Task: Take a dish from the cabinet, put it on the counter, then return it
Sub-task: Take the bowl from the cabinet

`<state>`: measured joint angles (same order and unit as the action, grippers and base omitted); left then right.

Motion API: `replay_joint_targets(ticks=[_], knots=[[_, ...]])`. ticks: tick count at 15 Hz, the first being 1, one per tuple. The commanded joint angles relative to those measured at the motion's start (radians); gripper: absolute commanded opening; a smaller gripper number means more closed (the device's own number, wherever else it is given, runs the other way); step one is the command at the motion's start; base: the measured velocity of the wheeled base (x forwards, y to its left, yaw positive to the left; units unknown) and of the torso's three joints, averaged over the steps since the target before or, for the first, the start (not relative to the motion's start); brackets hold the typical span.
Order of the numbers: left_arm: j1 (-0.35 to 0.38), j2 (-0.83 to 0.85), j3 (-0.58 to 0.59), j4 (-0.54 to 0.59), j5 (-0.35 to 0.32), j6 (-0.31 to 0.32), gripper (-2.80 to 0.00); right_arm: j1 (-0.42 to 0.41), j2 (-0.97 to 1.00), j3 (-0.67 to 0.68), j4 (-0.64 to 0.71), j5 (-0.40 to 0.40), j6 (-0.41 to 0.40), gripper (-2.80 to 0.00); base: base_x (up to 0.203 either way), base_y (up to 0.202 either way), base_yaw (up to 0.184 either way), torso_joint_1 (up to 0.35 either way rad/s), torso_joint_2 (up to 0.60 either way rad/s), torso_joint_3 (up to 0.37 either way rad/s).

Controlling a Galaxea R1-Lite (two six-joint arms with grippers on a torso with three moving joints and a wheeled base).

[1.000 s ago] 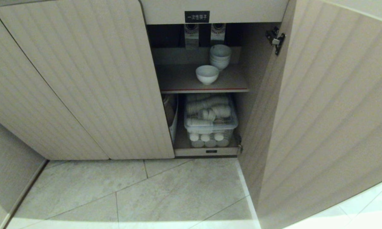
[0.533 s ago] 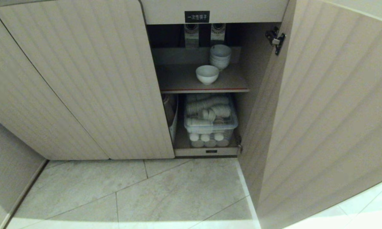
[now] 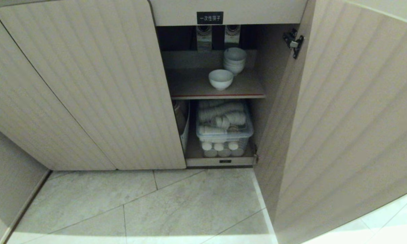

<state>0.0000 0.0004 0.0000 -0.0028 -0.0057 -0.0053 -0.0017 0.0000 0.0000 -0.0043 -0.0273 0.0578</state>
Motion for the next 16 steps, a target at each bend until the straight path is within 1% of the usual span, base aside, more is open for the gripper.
replay_joint_targets(ticks=[1, 11, 12, 16], knots=[[0.0, 0.0, 0.0, 0.0, 0.0, -0.001, -2.8, 0.0, 0.0, 0.0, 0.0, 0.0, 0.0, -2.8, 0.0, 0.0, 0.0, 0.0, 0.0, 0.0], [0.0, 0.0, 0.0, 0.0, 0.0, -0.001, -2.8, 0.0, 0.0, 0.0, 0.0, 0.0, 0.0, -2.8, 0.0, 0.005, -0.001, 0.0, 0.0, 0.0], [0.0, 0.0, 0.0, 0.0, 0.0, -0.001, -2.8, 0.0, 0.0, 0.0, 0.0, 0.0, 0.0, -2.8, 0.001, 0.109, -0.001, 0.002, 0.0, 0.0], [0.0, 0.0, 0.0, 0.0, 0.0, -0.001, -2.8, 0.0, 0.0, 0.0, -0.002, 0.0, 0.0, -2.8, 0.0, 0.192, 0.0, 0.003, 0.0, 0.002]])
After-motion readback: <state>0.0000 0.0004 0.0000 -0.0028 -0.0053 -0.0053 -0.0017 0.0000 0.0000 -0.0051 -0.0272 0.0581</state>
